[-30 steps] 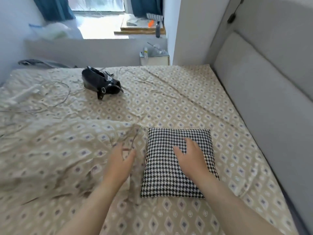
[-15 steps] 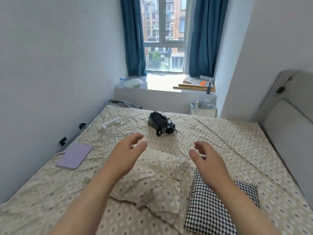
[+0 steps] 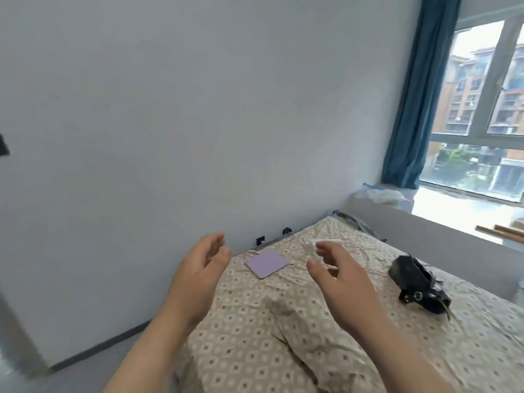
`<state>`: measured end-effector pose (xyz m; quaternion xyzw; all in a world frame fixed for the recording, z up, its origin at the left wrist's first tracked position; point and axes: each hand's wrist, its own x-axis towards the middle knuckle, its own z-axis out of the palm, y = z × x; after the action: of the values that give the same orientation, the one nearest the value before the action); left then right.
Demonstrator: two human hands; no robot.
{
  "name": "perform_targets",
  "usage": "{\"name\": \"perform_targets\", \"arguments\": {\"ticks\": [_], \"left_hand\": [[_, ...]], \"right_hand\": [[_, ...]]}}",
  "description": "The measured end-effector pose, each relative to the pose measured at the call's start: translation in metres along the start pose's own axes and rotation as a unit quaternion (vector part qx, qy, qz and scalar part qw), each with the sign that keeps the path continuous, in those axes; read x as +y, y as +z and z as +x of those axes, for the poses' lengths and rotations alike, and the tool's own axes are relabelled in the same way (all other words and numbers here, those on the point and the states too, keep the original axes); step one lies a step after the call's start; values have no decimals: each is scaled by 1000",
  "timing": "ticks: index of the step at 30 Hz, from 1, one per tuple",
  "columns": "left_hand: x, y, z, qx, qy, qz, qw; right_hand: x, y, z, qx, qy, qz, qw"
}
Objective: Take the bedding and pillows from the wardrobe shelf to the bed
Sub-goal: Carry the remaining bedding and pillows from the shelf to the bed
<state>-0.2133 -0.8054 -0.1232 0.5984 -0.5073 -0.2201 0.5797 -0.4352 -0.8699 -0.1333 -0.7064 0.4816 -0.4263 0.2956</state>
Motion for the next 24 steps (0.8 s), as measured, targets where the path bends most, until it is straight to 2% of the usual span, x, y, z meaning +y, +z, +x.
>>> {"name": "perform_targets", "arguments": {"ticks": [4,11,18,24], "left_hand": [[8,-60,-42,83,-9,46,995],[22,-184,-123,262,-44,131,955],[48,-299,-224,407,-82,206,886],[66,-388,-316,513,-105,247,815]], "right_hand": [[-35,38,-13,-79,-55,33,995],[-123,124,-36,-234,-146,71,959],[-234,221,-100,-383,-230,118,887],[-313,296,-183,-469,-282,157,822]]}}
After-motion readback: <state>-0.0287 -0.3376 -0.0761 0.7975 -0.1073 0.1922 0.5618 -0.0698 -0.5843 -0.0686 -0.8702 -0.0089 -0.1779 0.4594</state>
